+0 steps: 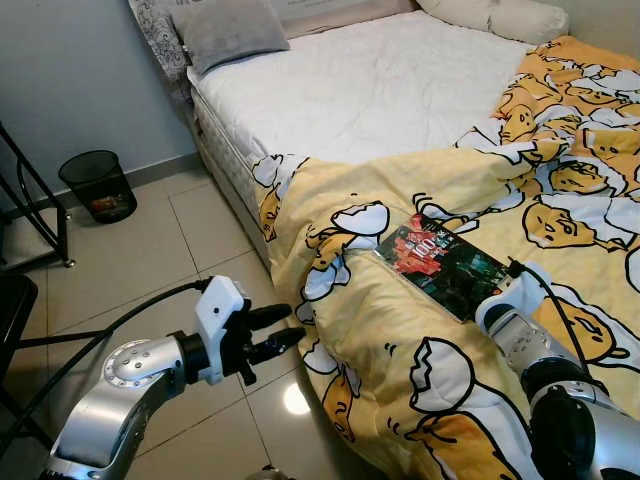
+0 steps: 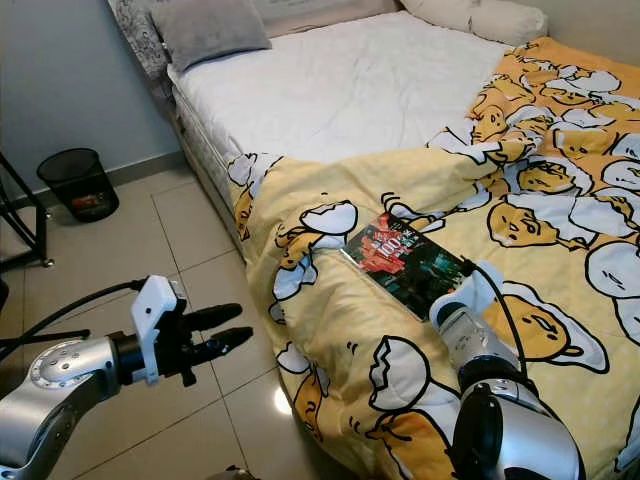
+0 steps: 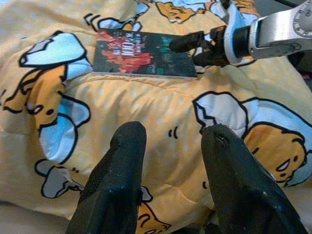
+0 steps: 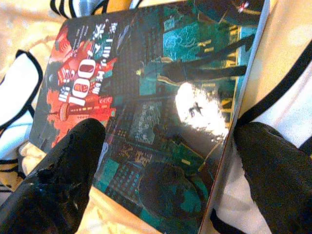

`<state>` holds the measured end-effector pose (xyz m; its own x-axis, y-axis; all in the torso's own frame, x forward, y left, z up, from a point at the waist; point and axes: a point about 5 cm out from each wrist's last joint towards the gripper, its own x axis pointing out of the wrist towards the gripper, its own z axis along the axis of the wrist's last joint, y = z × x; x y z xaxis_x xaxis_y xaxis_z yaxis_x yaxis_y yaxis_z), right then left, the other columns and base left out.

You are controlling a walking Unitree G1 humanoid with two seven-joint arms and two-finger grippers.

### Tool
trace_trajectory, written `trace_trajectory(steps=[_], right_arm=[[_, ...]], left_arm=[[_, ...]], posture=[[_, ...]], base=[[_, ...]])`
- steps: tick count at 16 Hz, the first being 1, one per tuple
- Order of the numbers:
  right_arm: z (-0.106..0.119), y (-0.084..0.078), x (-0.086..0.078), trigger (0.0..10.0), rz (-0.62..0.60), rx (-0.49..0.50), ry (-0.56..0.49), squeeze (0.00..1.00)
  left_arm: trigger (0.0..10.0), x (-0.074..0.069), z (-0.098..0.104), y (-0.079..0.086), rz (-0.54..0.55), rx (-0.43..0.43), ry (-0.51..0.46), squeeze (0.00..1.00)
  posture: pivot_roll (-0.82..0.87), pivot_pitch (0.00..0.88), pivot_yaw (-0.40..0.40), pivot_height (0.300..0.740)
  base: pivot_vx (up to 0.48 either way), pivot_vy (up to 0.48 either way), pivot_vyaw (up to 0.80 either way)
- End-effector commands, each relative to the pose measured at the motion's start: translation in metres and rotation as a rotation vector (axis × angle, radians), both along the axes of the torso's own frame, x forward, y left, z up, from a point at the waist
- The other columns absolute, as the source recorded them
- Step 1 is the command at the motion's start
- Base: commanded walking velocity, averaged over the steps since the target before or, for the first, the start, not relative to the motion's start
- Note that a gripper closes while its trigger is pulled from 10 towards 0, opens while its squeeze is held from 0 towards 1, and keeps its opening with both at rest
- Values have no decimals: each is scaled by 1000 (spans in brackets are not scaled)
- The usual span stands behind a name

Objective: Clean up the room

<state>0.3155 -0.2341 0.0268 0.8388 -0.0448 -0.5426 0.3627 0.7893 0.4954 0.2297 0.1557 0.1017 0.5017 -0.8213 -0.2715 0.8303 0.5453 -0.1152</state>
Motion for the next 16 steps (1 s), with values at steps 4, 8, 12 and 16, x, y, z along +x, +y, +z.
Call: trace_trajectory(steps=[4,8,12,16], right_arm=[[-22,13,-17,10000,53,52,113,0],[-28,21,-21,10000,37,128,117,0],[-33,31,-23,10000,-4,238,93,0],[-20,38,-11,10000,-107,460,-21,0]], left_arm=[[10000,7,-4,-5,-43,29,16,145],[10000,11,0,-3,-42,33,7,145],[10000,10,0,-3,-38,36,5,145],[10000,9,-3,4,-26,56,18,145]], posture=[[6,0,52,740],[17,0,65,740],[43,1,78,740],[31,8,93,740]], base=[[0,0,0],[0,0,0],[0,0,0],[0,0,0]])
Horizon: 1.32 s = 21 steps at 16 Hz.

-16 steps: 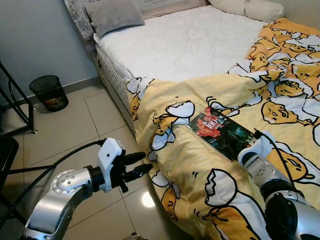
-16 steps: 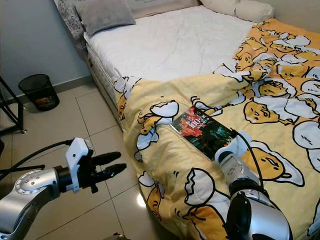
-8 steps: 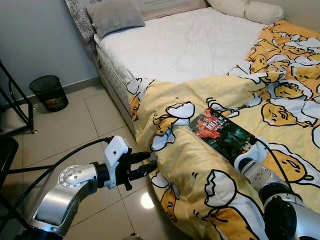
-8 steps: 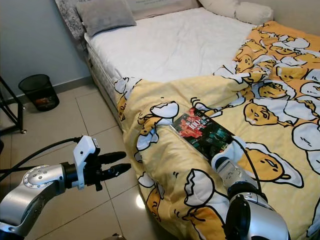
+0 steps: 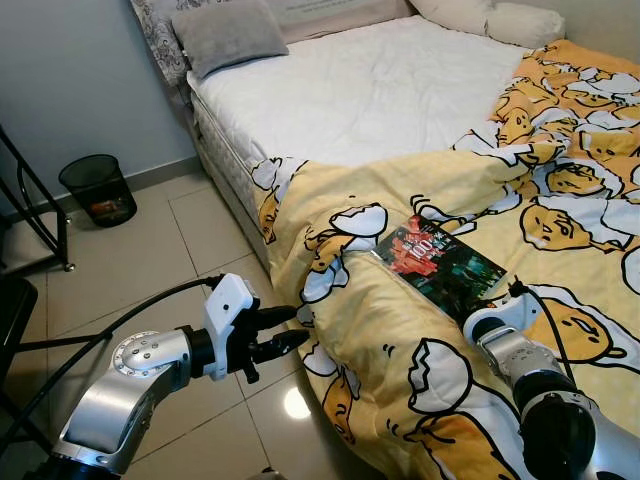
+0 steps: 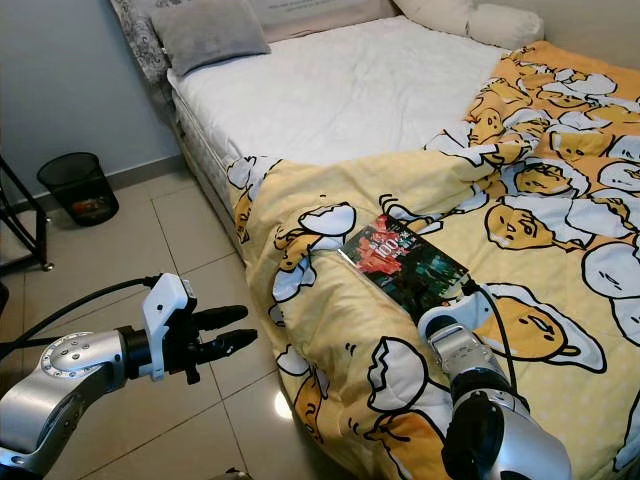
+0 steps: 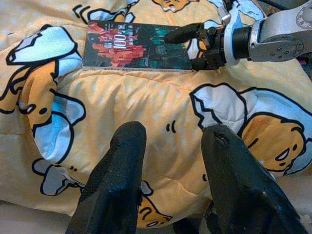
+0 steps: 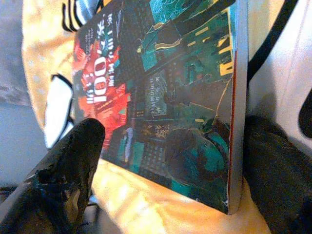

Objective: Clean up the room

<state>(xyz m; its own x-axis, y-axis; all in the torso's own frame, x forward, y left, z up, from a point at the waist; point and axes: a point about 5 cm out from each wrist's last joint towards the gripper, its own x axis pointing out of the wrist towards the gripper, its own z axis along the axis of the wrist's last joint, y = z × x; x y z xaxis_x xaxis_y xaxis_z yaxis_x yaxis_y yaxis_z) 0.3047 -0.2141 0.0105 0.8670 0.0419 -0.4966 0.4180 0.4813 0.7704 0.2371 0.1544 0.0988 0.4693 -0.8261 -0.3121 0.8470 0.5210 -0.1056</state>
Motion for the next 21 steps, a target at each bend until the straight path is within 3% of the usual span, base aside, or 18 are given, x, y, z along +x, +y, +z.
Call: trace_trajectory(steps=[1,7,11,17,21], right_arm=[[2,18,5,10000,44,85,-21,0],[30,14,24,10000,56,196,-190,0],[37,13,29,10000,52,208,-216,0],[11,31,16,10000,69,96,-32,0],[8,32,15,10000,17,120,-11,0]], left_arm=[[10000,2,0,4,9,14,1,141],[10000,6,0,3,27,0,-11,145],[10000,6,-2,1,36,-9,-13,145],[10000,-4,-4,-1,20,1,5,141],[10000,-7,-1,1,18,15,2,149]], posture=[[28,1,91,740],[14,0,68,740],[16,0,59,740],[51,30,71,740],[80,80,80,740]], base=[[0,0,0],[0,0,0],[0,0,0],[0,0,0],[0,0,0]])
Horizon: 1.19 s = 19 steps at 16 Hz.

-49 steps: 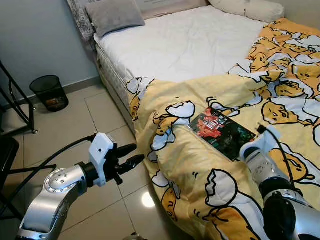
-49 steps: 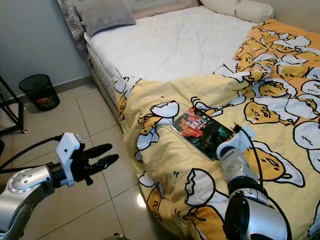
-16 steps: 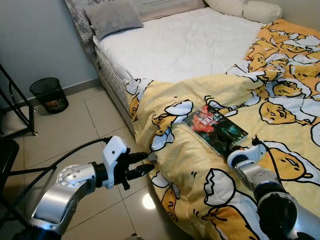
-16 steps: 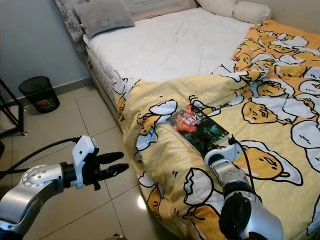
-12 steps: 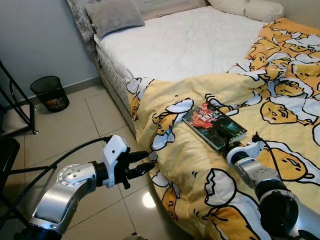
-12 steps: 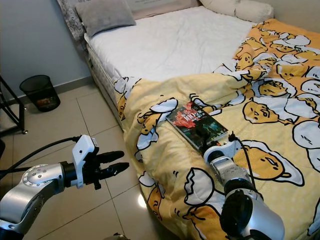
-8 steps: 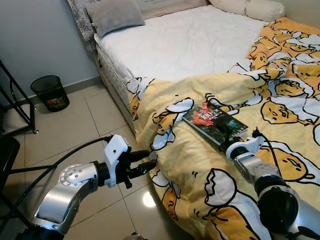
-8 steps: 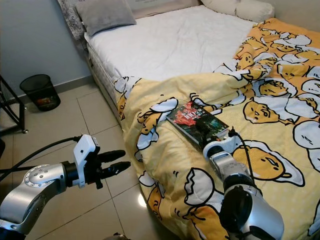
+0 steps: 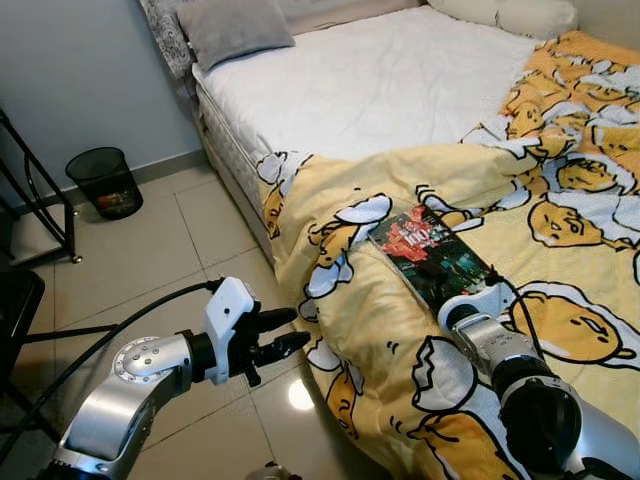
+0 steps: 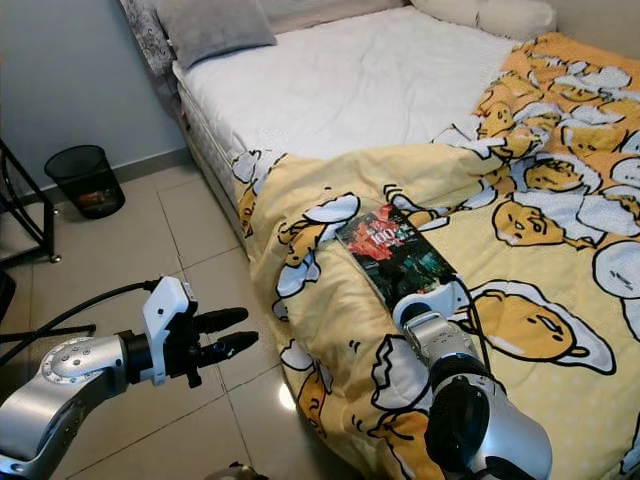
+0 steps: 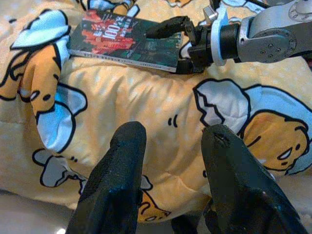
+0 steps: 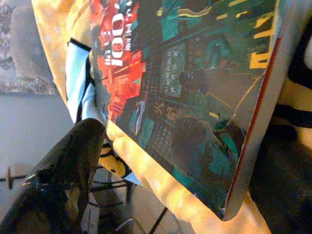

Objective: Clean up the room

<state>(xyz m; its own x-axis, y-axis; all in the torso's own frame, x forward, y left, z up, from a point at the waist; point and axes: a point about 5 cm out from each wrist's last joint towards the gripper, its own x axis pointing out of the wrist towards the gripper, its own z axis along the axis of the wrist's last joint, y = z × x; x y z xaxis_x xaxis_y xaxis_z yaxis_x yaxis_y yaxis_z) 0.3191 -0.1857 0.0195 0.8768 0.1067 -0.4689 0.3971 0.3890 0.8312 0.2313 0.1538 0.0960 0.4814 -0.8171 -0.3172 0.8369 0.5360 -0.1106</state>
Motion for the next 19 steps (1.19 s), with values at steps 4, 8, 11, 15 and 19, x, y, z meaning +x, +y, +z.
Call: trace_trajectory(steps=[4,8,11,15,19], right_arm=[[7,9,8,10000,-97,139,-24,0],[18,12,16,0,-137,210,-99,0],[19,12,17,0,-146,210,-122,0],[20,11,17,0,-138,211,-146,0],[18,12,14,0,-125,216,-163,0]], left_arm=[[10000,-5,5,7,3,28,3,149],[10000,-9,4,6,4,28,14,145],[10000,-6,4,4,9,20,8,149],[10000,-7,3,3,17,14,6,145],[10000,-7,2,0,20,7,4,149]], posture=[[103,110,96,740],[98,107,97,740],[95,99,87,740],[87,80,76,740],[79,66,74,740]], base=[[0,0,0],[0,0,0],[0,0,0],[0,0,0],[0,0,0]])
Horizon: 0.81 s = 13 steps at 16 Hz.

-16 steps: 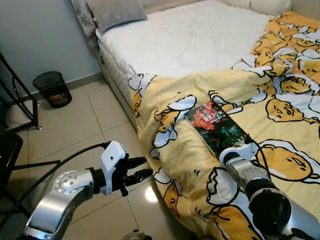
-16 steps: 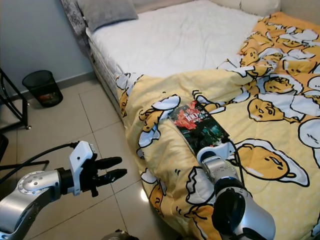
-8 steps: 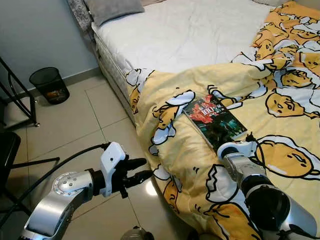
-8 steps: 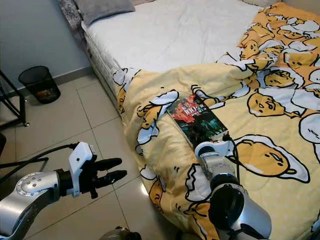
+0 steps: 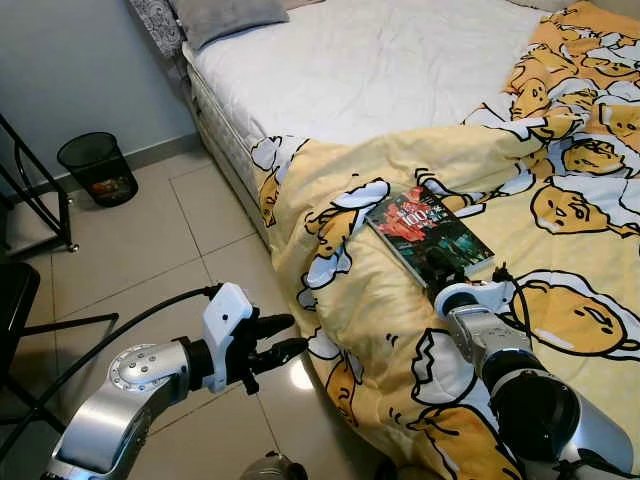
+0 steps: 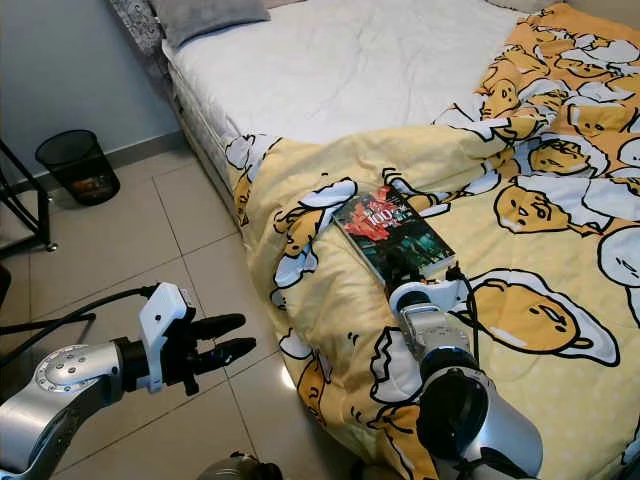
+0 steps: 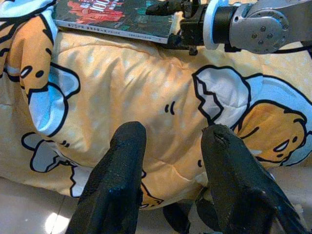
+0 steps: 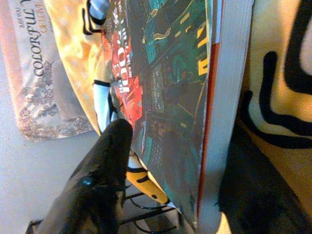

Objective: Clean up the room

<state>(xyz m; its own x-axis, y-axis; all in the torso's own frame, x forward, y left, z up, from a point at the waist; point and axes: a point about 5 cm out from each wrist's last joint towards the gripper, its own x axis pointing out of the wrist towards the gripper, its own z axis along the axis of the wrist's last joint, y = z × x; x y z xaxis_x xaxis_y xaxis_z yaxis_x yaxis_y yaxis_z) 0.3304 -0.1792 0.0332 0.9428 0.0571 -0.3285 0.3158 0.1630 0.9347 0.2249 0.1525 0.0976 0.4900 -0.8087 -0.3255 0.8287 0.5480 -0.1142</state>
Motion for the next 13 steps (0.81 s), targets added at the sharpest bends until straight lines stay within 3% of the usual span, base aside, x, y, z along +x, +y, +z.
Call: trace_trajectory(steps=[1,13], right_arm=[[4,5,3,0,15,17,-32,0],[0,2,-2,0,19,9,-42,0]], left_arm=[[10000,0,0,1,6,0,-4,149],[10000,13,-1,-4,10,-17,-36,149]], posture=[[77,60,73,740],[44,0,67,740]], base=[[0,0,0],[0,0,0]])
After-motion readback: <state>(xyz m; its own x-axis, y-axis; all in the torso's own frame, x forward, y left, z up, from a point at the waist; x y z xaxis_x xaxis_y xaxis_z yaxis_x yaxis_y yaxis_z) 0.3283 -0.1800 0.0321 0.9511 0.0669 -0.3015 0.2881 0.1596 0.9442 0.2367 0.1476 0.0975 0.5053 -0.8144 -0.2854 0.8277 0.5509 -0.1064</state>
